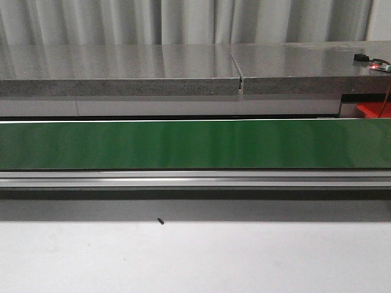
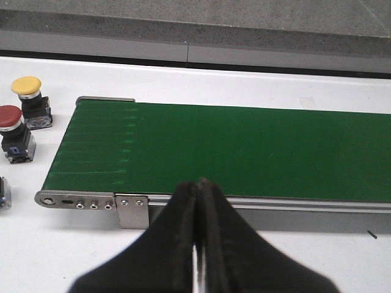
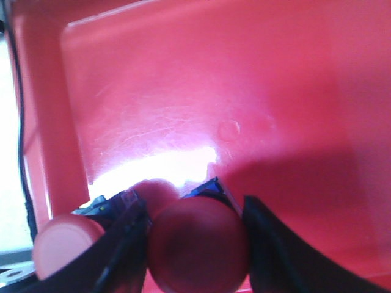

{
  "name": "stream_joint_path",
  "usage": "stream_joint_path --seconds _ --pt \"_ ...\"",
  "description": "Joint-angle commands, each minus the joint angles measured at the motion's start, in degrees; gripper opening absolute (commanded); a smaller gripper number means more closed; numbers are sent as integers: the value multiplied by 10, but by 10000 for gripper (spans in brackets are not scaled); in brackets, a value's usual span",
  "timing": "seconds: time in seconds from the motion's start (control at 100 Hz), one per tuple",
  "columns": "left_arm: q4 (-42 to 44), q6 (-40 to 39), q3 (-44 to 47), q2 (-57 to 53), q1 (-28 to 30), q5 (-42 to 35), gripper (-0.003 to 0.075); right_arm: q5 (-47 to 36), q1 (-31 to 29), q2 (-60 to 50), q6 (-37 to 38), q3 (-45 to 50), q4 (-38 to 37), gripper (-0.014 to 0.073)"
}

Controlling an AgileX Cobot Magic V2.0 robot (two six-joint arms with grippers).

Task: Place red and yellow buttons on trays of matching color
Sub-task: 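Release the button and raise the right gripper from the red tray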

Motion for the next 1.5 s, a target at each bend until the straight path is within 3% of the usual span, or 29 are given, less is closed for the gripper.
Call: stream_joint_path --seconds 0.0,0.31,0.38,0.5,0.6,1.11,1.49 --pt "-1 0 -13 3 -4 -47 -20 -23 -1 -26 -6 -21 14 134" --pt "-1 0 -13 3 -4 -47 -20 -8 1 -7 -6 -21 14 160" --pt "-1 0 -13 3 -4 -47 -20 -4 1 -7 -6 -21 14 244" --pt "-1 0 -13 3 -4 -47 -20 1 1 -10 -6 -21 14 462" --pt "-1 0 -13 3 -4 -47 -20 5 1 -14 -6 -27 14 544" --pt "-1 0 -13 3 -4 -47 -20 4 21 -129 -28 -53 23 541" --pt "-1 0 -13 3 -4 -47 -20 40 172 -258 -48 -51 9 540"
